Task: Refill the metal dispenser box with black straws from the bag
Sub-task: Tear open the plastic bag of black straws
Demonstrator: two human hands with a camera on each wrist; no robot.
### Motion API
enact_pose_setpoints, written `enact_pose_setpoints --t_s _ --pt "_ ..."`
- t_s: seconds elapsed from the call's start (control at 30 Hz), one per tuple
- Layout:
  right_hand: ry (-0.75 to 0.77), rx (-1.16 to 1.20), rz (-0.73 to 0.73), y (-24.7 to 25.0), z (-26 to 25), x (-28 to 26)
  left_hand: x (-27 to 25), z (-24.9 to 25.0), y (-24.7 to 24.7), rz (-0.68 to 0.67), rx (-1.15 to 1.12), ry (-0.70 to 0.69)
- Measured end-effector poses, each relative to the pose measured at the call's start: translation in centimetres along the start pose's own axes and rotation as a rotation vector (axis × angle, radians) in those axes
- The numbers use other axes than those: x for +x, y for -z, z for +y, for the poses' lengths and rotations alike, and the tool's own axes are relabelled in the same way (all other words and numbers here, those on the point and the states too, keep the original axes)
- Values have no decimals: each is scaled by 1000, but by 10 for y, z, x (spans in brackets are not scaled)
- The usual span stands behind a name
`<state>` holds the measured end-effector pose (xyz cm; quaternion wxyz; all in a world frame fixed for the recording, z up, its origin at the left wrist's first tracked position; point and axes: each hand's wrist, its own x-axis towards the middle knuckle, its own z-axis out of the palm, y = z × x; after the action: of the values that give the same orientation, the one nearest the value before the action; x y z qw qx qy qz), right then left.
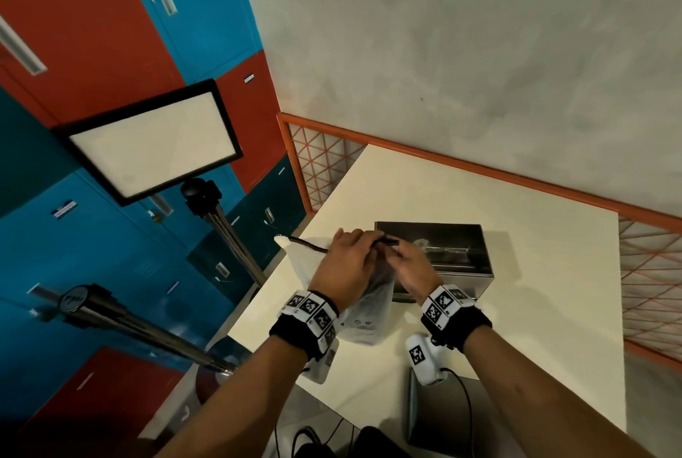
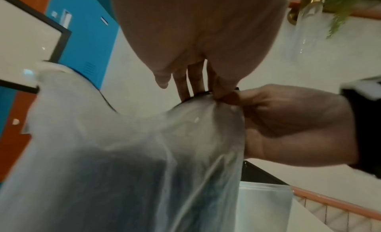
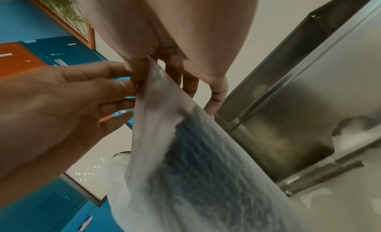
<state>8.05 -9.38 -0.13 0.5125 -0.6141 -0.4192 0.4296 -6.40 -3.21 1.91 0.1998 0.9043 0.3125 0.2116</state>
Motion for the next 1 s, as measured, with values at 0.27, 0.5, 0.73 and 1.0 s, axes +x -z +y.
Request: enact_pose_setpoints --t_s 0.27,0.5,0.73,1.0 --pt "65 90 125 -2 1 -11 9 -5 1 95 -4 -36" --pt "128 87 253 -5 4 -9 10 0 -1 115 -37 -14" --pt "137 134 314 -10 5 -9 21 12 -5 80 -155 16" --pt "123 156 344 -10 0 -8 25 16 -1 9 -102 55"
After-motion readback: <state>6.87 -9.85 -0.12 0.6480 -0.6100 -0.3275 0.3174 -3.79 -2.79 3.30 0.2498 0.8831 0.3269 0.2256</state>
